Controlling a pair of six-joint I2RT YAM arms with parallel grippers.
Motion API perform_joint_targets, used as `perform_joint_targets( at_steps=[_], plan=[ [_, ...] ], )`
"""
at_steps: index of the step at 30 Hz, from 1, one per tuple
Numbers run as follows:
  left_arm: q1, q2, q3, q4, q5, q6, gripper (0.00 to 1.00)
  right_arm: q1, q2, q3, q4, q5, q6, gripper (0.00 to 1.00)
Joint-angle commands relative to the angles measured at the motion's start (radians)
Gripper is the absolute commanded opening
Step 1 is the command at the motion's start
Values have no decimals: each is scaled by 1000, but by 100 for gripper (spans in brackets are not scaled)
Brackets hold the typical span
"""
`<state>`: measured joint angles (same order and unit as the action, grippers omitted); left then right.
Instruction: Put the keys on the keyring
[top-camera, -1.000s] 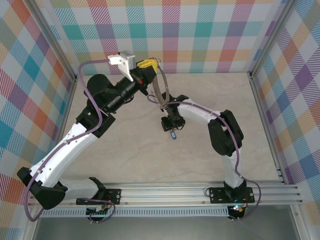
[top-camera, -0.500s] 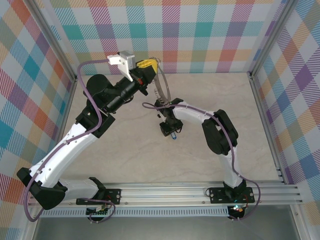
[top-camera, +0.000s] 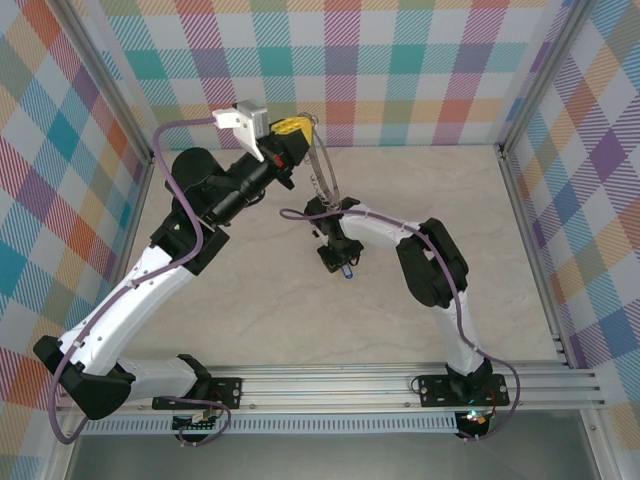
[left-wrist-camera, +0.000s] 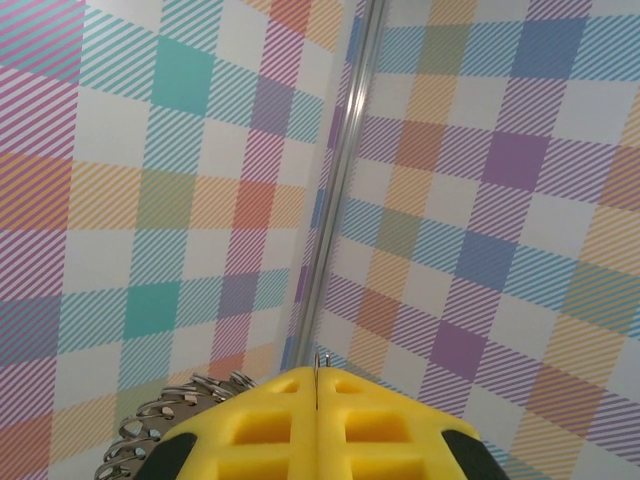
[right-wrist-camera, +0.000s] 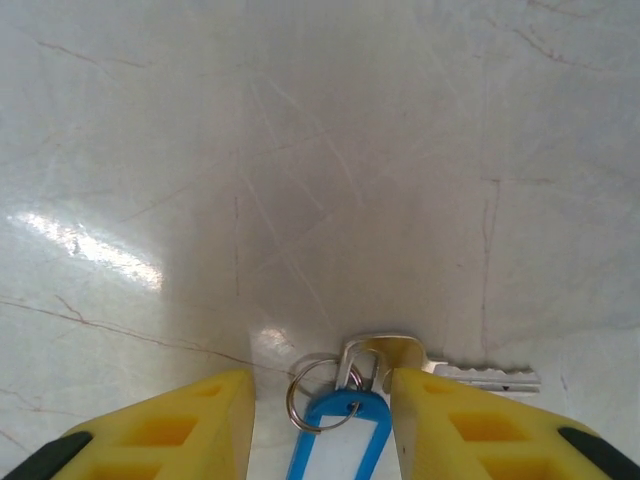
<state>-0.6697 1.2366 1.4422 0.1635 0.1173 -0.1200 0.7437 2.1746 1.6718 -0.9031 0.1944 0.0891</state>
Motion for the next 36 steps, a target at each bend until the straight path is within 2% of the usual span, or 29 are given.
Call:
perform_joint_targets(
  at_steps=[1, 10, 24, 30, 36],
  plan=[
    [10, -26, 1, 51, -4, -4, 0, 11, 22, 14, -28, 23, -12, 40],
    [16, -31, 1, 47, -4, -4, 0, 11, 55, 28, -61, 81, 4, 27],
    [19, -30, -6, 54, -2, -15, 0, 11, -9, 37, -67, 100, 26, 0],
    [19, -32, -6, 56, 1, -20, 0, 7, -43, 65, -75, 62, 46, 0],
    [19, -29, -7, 62, 2, -23, 0, -40, -113, 74, -64, -25, 113, 0]
  ],
)
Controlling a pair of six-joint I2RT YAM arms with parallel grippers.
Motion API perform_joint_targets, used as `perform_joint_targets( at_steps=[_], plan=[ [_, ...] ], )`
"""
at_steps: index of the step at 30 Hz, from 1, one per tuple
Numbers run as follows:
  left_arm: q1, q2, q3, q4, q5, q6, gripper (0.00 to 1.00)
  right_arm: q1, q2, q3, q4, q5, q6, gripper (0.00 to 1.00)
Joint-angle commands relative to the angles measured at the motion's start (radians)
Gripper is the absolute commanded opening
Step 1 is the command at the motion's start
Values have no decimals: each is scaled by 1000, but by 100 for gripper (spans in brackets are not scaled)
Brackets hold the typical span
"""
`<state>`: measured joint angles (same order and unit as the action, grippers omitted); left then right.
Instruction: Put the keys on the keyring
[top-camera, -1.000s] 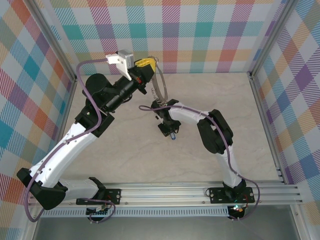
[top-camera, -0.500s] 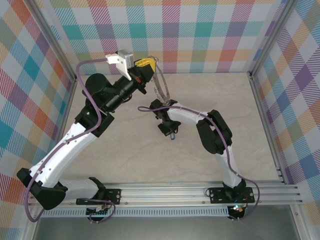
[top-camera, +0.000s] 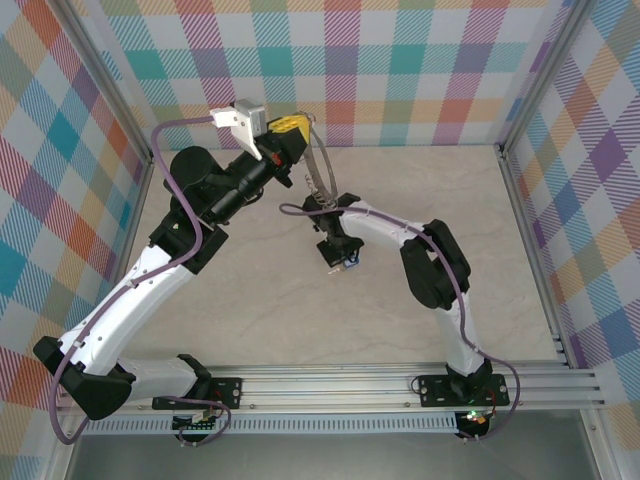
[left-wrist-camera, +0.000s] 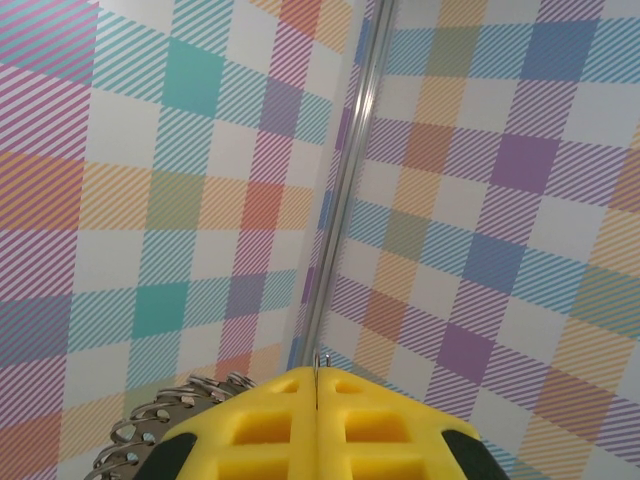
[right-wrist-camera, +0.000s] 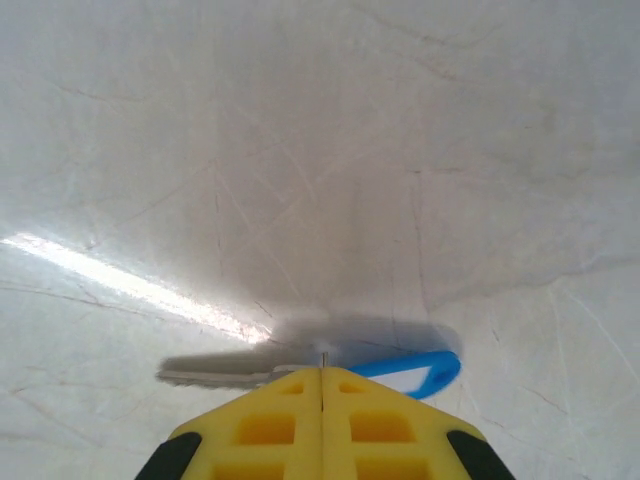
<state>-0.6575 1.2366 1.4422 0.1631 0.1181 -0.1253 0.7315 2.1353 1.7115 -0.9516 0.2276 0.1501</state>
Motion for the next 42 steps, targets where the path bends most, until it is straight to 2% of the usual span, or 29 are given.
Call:
perform_joint_targets(
  at_steps=[1, 6, 18, 23, 30, 42],
  plan=[
    [7, -30, -8, 62, 1, -17, 0, -37, -89, 34, -11, -74, 61, 0],
    [7, -30, -7, 68, 2, -19, 0, -96, -147, 11, 22, -189, 122, 0],
    [8, -29, -11, 69, -10, -20, 0, -285, -368, -168, 210, -442, 278, 0],
    [7, -24, -11, 71, -11, -20, 0, -330, -428, -228, 282, -544, 318, 0],
    [7, -23, -13, 70, -14, -20, 0, -343, -430, -323, 390, -709, 343, 0],
    [7, -5, 3, 67, -11, -27, 0, -340, -331, -411, 359, -682, 329, 0]
  ],
)
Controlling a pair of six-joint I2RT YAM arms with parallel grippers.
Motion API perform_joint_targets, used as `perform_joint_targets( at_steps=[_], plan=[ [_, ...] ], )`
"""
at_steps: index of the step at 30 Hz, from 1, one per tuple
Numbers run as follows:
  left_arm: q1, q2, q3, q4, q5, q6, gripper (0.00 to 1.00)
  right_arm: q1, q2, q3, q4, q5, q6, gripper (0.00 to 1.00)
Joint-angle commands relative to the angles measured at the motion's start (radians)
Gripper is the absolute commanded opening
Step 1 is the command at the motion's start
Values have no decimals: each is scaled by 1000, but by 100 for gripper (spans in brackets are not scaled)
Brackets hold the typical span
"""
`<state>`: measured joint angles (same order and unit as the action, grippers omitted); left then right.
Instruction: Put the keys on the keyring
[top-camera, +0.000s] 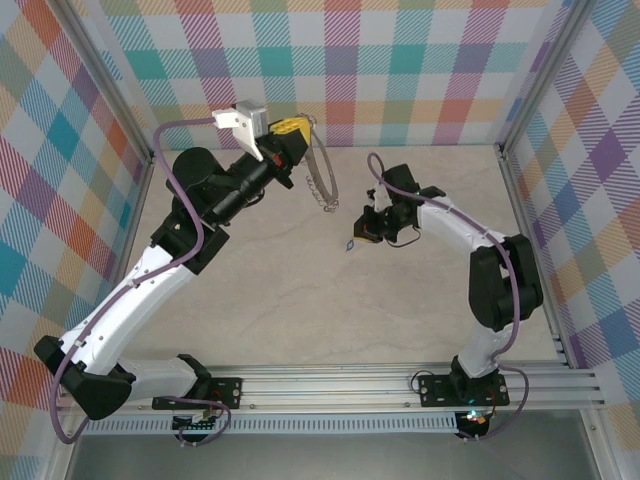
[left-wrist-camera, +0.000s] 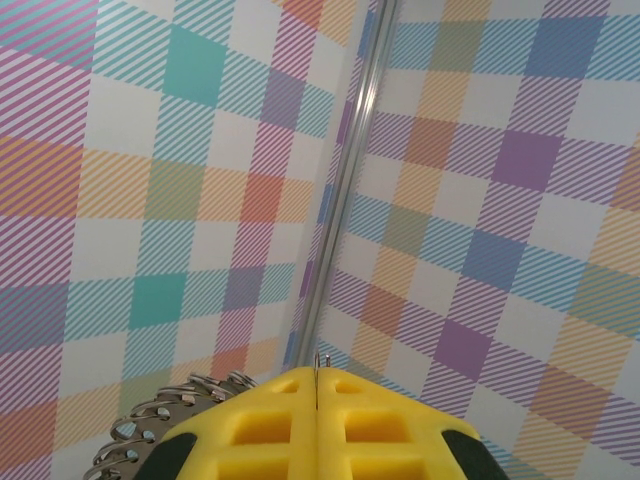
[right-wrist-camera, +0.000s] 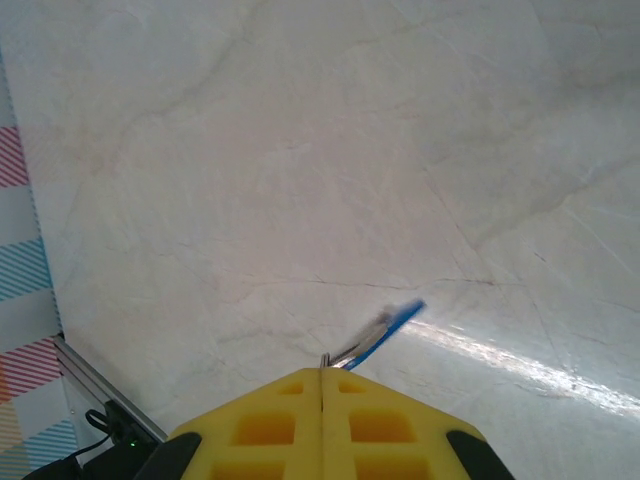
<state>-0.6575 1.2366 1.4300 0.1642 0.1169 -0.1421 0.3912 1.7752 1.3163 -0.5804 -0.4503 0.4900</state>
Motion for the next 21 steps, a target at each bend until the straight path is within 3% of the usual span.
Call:
perform_joint_targets(
  at_steps=[1, 11, 21],
  plan=[
    [7, -3, 16, 67, -11, -11, 0, 0, 37, -18, -19, 4, -14, 0],
    [7, 19, 27, 73, -7, -19, 0, 34, 123, -15, -63, 89, -48, 0],
    [7, 30, 38, 72, -8, -17, 0, 52, 177, -7, -55, 94, -44, 0]
  ],
)
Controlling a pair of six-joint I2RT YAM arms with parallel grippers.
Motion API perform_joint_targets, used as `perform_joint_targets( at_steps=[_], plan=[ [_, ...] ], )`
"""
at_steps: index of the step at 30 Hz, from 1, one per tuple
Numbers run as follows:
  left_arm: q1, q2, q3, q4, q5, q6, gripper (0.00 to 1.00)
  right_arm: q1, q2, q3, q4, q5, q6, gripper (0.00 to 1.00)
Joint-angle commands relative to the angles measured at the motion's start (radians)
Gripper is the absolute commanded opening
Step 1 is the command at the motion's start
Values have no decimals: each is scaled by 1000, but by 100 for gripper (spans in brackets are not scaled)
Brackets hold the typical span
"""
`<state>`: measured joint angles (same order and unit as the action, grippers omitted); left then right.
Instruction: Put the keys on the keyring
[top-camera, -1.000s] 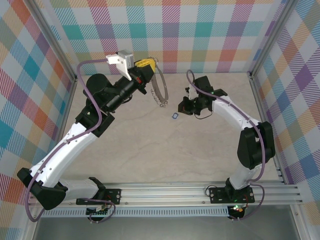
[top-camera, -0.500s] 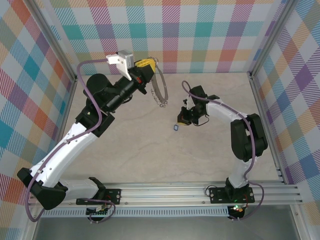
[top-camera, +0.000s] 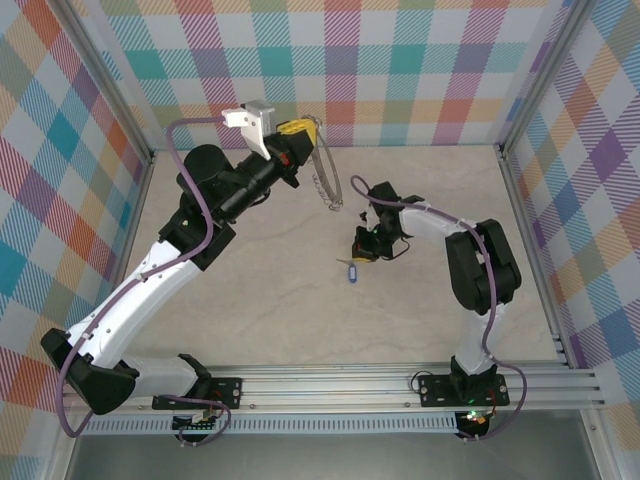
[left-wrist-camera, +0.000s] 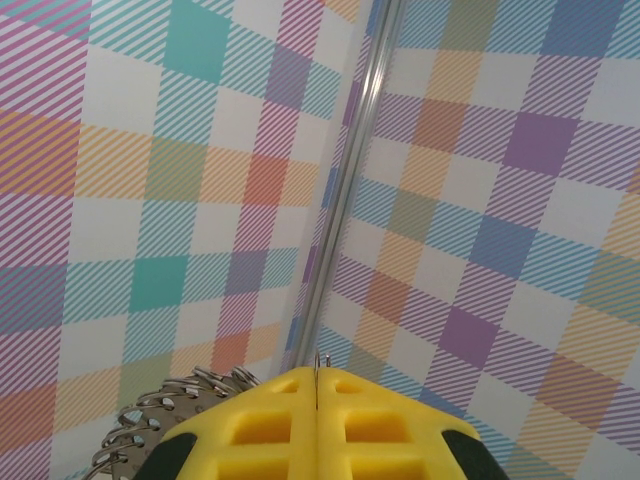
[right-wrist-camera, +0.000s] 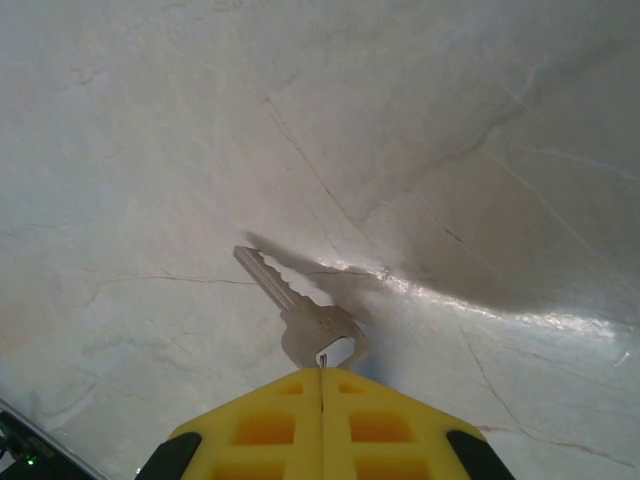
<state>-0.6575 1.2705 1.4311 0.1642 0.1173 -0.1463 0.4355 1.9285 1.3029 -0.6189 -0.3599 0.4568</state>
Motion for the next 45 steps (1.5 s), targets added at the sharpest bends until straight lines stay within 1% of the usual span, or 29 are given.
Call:
perform_joint_targets(
  at_steps=[1, 12, 13, 15, 18, 28, 32, 37, 43, 45],
  plan=[
    [7, -3, 38, 70, -8, -13, 0, 10, 28, 10, -15, 1, -9, 0],
    [7, -4, 38, 67, -9, -13, 0, 24, 47, 22, -18, 4, 2, 0],
    [7, -6, 37, 67, -9, -13, 0, 24, 49, 22, -18, 4, 3, 1],
    [7, -8, 33, 67, -8, -13, 0, 26, 52, 21, -21, 7, 3, 8],
    [7, -14, 30, 66, -9, -13, 0, 30, 52, 18, -18, 10, 6, 14],
    [7, -36, 12, 66, -13, -8, 0, 45, 53, 13, -17, 17, 13, 18],
    [7, -45, 2, 66, -18, -7, 0, 49, 56, 9, -20, 25, 12, 16],
    [9, -54, -3, 66, -19, -6, 0, 48, 56, 10, -32, 41, 11, 1],
    [9, -57, -6, 65, -20, -6, 0, 48, 29, 12, -46, 65, 3, 0],
    [11, -57, -5, 63, -18, -4, 0, 46, -7, 10, -44, 74, 0, 0]
  ],
)
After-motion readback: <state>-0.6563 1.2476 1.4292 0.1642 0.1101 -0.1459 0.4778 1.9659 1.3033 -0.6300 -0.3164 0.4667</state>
